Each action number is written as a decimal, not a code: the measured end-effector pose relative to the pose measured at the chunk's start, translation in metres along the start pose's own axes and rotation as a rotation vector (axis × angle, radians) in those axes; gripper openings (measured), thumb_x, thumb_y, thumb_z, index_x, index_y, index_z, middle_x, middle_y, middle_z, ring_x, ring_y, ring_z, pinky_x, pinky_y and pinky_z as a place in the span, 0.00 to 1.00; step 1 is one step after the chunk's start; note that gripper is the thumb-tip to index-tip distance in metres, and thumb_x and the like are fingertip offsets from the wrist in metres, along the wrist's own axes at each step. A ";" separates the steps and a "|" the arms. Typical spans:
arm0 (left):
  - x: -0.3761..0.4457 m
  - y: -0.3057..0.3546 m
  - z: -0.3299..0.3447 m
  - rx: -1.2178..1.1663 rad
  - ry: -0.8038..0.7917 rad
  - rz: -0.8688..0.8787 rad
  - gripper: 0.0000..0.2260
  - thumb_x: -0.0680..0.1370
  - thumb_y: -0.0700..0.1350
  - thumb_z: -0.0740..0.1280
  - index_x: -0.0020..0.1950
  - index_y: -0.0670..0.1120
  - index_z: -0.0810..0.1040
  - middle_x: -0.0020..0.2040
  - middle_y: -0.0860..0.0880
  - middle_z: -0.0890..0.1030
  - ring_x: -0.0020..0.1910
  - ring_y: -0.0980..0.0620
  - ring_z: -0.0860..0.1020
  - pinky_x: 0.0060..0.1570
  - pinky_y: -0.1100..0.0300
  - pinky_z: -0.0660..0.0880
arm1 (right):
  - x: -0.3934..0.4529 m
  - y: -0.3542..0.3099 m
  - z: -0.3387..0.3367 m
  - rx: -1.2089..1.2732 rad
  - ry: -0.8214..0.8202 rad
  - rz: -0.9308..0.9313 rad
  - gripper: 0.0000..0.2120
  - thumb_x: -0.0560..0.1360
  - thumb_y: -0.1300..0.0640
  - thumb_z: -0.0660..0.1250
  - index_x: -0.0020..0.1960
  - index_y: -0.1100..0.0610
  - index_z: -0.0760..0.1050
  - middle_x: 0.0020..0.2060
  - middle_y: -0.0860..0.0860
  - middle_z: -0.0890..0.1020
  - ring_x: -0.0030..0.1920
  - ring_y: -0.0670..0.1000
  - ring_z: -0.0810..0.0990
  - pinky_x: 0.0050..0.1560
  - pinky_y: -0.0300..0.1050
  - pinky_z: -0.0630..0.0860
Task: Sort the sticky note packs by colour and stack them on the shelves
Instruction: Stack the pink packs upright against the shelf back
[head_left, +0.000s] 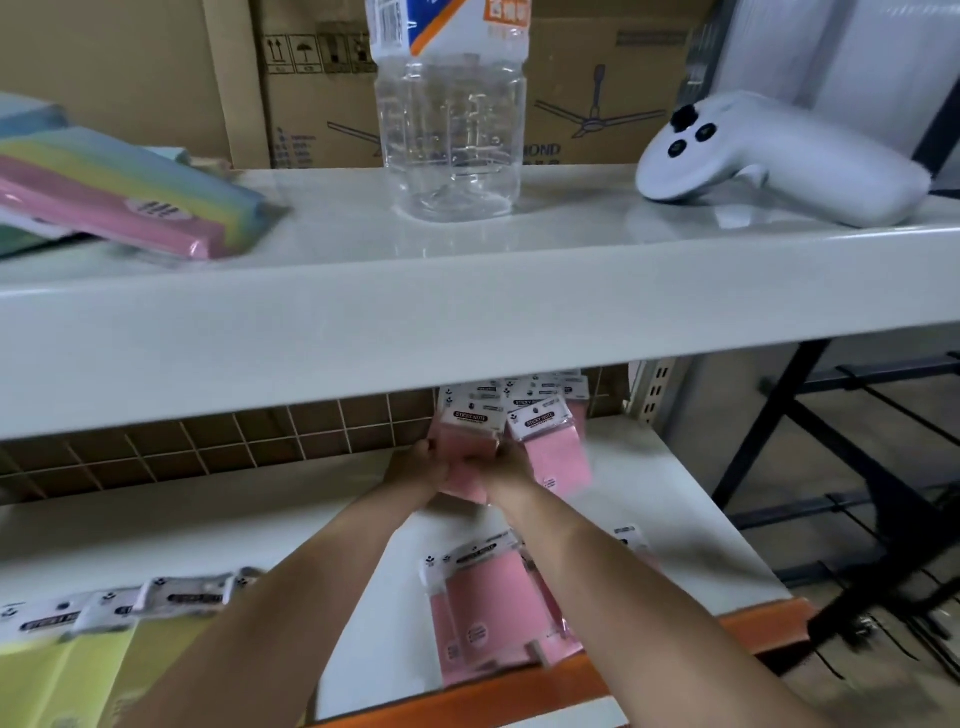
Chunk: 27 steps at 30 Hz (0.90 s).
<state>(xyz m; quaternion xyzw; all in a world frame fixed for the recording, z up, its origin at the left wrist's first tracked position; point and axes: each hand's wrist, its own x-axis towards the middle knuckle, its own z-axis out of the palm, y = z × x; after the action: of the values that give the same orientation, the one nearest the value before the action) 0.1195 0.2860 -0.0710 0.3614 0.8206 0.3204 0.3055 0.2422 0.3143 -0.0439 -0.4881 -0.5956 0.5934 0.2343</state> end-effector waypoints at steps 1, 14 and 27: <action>-0.003 0.001 -0.001 -0.018 -0.010 -0.011 0.15 0.79 0.50 0.59 0.60 0.45 0.76 0.56 0.42 0.80 0.53 0.45 0.78 0.50 0.57 0.75 | -0.002 -0.001 0.000 0.026 -0.001 -0.028 0.28 0.55 0.51 0.70 0.56 0.53 0.74 0.49 0.50 0.80 0.49 0.50 0.80 0.52 0.43 0.78; -0.039 0.008 -0.014 -0.407 -0.026 -0.200 0.11 0.79 0.48 0.59 0.54 0.44 0.77 0.52 0.44 0.82 0.44 0.48 0.77 0.43 0.58 0.68 | -0.017 0.003 -0.026 0.029 -0.022 -0.007 0.14 0.78 0.63 0.64 0.63 0.61 0.73 0.55 0.55 0.80 0.40 0.46 0.76 0.33 0.29 0.71; -0.113 0.017 0.006 -0.748 0.009 -0.189 0.06 0.79 0.33 0.59 0.42 0.39 0.72 0.36 0.41 0.76 0.31 0.47 0.75 0.30 0.59 0.75 | -0.052 0.018 -0.067 -0.011 -0.085 0.070 0.19 0.77 0.53 0.66 0.64 0.58 0.65 0.59 0.53 0.76 0.59 0.57 0.76 0.61 0.56 0.75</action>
<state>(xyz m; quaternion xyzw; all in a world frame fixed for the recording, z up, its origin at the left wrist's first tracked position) 0.1931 0.2074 -0.0317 0.1462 0.6780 0.5698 0.4408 0.3271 0.2985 -0.0326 -0.4842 -0.5910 0.6181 0.1851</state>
